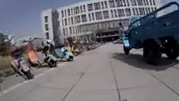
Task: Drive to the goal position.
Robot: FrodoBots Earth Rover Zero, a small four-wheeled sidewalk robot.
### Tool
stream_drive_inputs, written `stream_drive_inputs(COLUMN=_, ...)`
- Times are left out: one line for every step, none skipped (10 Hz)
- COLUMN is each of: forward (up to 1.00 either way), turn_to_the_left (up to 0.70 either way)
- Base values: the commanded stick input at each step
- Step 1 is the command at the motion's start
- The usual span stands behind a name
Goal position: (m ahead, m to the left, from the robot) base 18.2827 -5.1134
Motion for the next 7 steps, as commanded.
stream_drive_inputs(forward=1.00, turn_to_the_left=0.00)
stream_drive_inputs(forward=1.00, turn_to_the_left=0.00)
stream_drive_inputs(forward=1.00, turn_to_the_left=0.00)
stream_drive_inputs(forward=1.00, turn_to_the_left=0.00)
stream_drive_inputs(forward=1.00, turn_to_the_left=0.00)
stream_drive_inputs(forward=1.00, turn_to_the_left=-0.15)
stream_drive_inputs(forward=1.00, turn_to_the_left=-0.27)
